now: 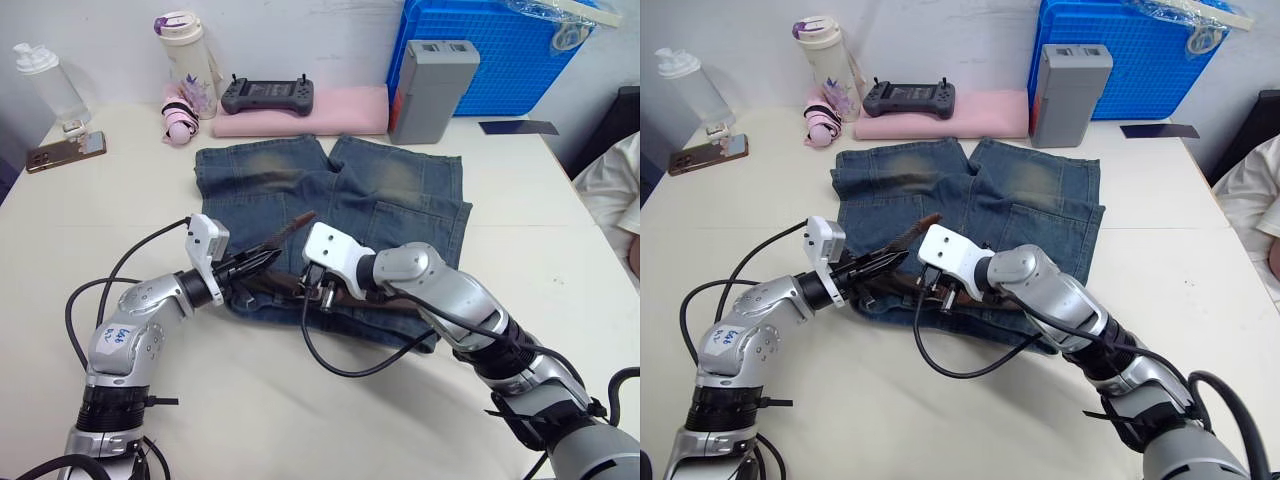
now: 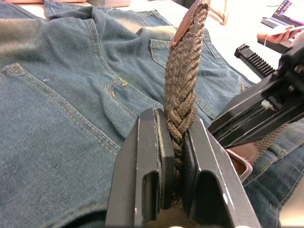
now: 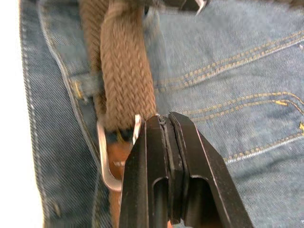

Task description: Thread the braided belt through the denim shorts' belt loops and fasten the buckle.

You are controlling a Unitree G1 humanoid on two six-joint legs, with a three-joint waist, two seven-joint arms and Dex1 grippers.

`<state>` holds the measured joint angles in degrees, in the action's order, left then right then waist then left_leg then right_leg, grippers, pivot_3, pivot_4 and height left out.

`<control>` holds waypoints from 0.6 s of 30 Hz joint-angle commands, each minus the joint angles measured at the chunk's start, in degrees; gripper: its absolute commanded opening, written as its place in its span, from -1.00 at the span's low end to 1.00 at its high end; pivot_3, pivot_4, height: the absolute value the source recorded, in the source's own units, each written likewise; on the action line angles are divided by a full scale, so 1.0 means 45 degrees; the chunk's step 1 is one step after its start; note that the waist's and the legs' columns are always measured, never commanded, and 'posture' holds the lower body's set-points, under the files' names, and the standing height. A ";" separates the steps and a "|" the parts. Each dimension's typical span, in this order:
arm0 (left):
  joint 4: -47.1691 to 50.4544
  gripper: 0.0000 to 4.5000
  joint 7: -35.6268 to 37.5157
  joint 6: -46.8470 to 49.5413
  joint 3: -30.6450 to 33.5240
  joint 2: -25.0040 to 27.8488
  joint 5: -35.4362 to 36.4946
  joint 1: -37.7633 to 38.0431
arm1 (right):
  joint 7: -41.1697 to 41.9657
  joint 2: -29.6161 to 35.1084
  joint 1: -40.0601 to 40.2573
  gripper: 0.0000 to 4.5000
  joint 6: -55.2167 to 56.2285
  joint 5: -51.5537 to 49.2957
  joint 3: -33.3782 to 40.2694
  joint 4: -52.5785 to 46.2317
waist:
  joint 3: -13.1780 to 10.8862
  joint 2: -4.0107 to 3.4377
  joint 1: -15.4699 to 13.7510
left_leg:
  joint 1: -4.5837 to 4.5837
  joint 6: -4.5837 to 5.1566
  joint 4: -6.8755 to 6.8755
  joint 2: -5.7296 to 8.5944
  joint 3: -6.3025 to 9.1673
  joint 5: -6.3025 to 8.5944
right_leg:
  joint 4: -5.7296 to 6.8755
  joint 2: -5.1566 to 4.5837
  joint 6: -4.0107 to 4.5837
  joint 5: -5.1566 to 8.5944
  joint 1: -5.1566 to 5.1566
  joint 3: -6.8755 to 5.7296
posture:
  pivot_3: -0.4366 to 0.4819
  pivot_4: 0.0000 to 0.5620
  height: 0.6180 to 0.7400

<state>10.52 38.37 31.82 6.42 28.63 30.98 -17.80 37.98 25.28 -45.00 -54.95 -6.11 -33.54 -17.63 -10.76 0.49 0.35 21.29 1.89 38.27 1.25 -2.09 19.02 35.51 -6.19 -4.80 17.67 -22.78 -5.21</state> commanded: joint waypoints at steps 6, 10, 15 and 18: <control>0.0470 -1.00 0.0120 -0.0281 0.0130 0.0182 -0.0052 -0.0187 | 0.0266 -0.0089 0.0299 -0.98 0.0728 0.0677 -0.0672 -0.0263 | 0.0000 0.0000 0.0003 | 0.0000 -0.0001 0.0002 0.0000 -0.0001 -0.0001 | 0.0001 0.0000 0.0000 0.0000 0.0000 -0.0002 | -0.05 -0.47 0.75; 0.0363 -1.00 0.0232 -0.0688 -0.0062 0.0231 -0.0449 0.0002 | 0.0664 -0.0032 0.0333 -0.98 0.0898 0.0582 -0.0619 -0.0591 | 0.0000 0.0000 0.0001 | 0.0000 -0.0002 0.0002 0.0000 -0.0001 -0.0002 | 0.0001 0.0000 0.0000 0.0000 0.0000 -0.0003 | -0.05 -0.47 0.75; 0.0096 -1.00 0.0363 -0.1640 -0.0323 0.0132 -0.1164 0.0501 | 0.1155 0.0232 0.0424 -0.98 0.1263 0.0632 -0.0705 -0.0861 | 0.0000 0.0000 0.0000 | 0.0000 -0.0002 0.0001 0.0000 -0.0001 -0.0002 | -0.0001 0.0000 0.0000 0.0000 0.0000 -0.0006 | -0.05 -0.47 0.75; -0.0008 -1.00 0.0441 -0.1988 -0.0352 0.0091 -0.1346 0.0671 | 0.1303 0.0270 0.0543 -0.98 0.1327 0.0727 -0.0768 -0.0941 | 0.0000 0.0000 -0.0020 | -0.0001 -0.0002 0.0002 -0.0001 -0.0001 -0.0002 | 0.0000 -0.0001 0.0000 0.0000 0.0000 -0.0008 | -0.05 -0.47 0.75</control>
<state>10.26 39.86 24.74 4.63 29.03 25.58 -15.11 43.06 26.35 -42.66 -49.94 -3.16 -36.71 -19.41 -10.76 0.49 0.26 21.29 1.88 38.29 1.25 -2.09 19.01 35.51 -6.20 -4.80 17.67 -22.77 -5.25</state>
